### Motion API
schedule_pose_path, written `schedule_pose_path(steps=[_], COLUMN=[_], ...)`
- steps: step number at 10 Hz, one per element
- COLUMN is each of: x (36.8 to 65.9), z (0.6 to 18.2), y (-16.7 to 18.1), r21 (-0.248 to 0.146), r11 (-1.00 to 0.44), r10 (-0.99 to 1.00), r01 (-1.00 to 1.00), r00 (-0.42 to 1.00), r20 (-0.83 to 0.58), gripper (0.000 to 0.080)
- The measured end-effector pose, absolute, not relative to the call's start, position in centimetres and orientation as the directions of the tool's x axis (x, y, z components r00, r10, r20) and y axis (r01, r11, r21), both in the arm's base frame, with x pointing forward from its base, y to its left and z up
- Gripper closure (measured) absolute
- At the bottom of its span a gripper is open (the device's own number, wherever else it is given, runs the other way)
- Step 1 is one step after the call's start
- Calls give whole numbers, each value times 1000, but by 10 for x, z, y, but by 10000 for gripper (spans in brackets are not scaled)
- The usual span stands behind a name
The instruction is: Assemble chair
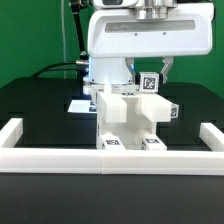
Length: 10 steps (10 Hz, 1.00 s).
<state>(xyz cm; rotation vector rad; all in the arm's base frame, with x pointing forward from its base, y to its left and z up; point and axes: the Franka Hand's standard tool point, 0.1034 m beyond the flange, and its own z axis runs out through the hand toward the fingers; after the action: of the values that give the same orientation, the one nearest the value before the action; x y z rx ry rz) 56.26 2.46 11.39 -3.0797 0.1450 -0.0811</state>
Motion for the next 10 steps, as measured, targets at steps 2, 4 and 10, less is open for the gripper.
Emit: schedule_pose_path(steps=[2, 4, 10], x=[563, 563, 562], z=[114, 114, 114], y=[25, 25, 26], r21=[-66, -71, -82], r11=[-972, -935, -727], r10=[-228, -350, -684], r01=[-225, -347, -681], r00=[973, 936, 730], r20=[41, 32, 0], gripper=[515, 515, 515])
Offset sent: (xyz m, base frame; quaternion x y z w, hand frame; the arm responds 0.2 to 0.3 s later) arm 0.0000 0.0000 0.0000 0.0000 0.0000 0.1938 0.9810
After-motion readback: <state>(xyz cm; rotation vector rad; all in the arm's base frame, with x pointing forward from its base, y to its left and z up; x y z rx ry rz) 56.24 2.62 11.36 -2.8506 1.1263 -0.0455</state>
